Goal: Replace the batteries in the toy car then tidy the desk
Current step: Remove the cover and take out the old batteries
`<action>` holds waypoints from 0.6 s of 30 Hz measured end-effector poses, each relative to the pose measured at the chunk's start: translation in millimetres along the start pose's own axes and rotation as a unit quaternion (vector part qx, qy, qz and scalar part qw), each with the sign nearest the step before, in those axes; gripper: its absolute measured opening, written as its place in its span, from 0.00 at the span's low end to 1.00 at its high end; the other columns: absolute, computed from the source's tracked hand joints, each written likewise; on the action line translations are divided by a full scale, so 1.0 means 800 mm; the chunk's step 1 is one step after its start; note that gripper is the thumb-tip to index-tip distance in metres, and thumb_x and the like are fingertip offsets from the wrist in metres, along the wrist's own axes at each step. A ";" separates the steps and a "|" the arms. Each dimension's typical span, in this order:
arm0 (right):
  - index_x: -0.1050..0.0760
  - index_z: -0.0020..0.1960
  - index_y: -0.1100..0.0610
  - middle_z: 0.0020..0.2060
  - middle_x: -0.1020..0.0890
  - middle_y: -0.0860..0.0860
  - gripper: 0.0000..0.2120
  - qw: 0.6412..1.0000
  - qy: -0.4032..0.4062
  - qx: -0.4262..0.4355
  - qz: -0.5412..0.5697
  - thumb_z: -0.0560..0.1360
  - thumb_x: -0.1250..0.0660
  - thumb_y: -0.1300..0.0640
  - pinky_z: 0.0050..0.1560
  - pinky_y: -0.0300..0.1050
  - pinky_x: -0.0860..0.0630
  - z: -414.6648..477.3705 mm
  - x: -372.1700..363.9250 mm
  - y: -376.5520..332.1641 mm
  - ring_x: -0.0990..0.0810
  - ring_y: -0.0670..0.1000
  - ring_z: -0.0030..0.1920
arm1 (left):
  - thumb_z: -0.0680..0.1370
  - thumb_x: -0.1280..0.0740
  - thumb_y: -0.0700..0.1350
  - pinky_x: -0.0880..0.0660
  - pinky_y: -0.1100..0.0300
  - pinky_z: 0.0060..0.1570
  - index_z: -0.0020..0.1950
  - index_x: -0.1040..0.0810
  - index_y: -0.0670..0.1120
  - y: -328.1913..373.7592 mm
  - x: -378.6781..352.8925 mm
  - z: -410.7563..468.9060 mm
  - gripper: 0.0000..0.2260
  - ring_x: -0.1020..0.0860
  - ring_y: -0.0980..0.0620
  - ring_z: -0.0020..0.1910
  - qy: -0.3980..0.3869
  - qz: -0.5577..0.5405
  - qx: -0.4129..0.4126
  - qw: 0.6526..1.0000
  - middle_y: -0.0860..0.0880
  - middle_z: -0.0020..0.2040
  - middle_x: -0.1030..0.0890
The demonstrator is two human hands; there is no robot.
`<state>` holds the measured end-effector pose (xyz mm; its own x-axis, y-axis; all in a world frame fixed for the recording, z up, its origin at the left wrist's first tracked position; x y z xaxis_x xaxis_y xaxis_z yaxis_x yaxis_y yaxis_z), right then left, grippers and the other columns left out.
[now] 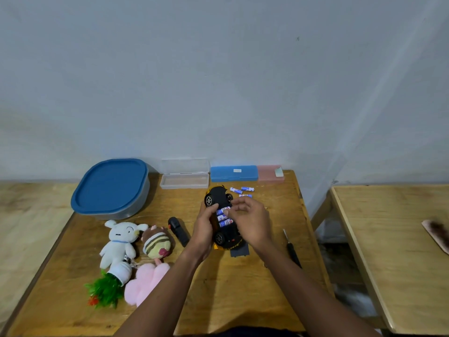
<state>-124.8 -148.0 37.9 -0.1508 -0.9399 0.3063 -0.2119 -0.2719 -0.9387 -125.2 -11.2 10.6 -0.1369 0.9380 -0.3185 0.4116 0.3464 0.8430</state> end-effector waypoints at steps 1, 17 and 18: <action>0.19 0.53 0.51 0.41 0.15 0.43 0.13 1.000 -0.004 -0.002 0.004 0.70 0.22 0.54 0.36 0.33 0.25 0.002 0.000 0.001 0.17 0.40 0.41 | 0.83 0.40 0.46 0.19 0.47 0.49 0.72 0.28 0.44 0.000 0.000 0.001 0.17 0.18 0.38 0.58 0.001 -0.005 0.005 1.000 0.36 0.62 0.19; 0.16 0.52 0.53 0.40 0.15 0.48 0.13 0.998 -0.040 0.019 0.038 0.69 0.21 0.57 0.45 0.52 0.16 0.022 0.004 0.007 0.15 0.49 0.42 | 0.84 0.42 0.48 0.20 0.43 0.57 0.69 0.24 0.39 0.010 -0.004 0.005 0.18 0.19 0.35 0.60 -0.044 -0.046 0.066 0.996 0.35 0.62 0.18; 0.16 0.53 0.53 0.40 0.15 0.49 0.13 0.998 -0.051 0.021 0.037 0.69 0.21 0.57 0.45 0.53 0.16 0.022 0.005 0.007 0.15 0.50 0.42 | 0.84 0.42 0.48 0.21 0.43 0.59 0.68 0.23 0.39 0.009 -0.003 0.005 0.18 0.18 0.36 0.59 -0.045 -0.047 0.073 0.995 0.36 0.61 0.17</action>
<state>-109.3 -156.7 30.8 -0.0653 -0.9734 0.2197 -0.1635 -0.2068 -0.9646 -118.1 -11.3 15.7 -0.1019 0.8938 -0.4367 0.5279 0.4206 0.7378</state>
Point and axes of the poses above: each hand's wrist, its own z-axis towards the middle knuckle, its own x-axis out of the back of the hand, y = z × x, the point moved 5 cm from there along z, towards the middle knuckle
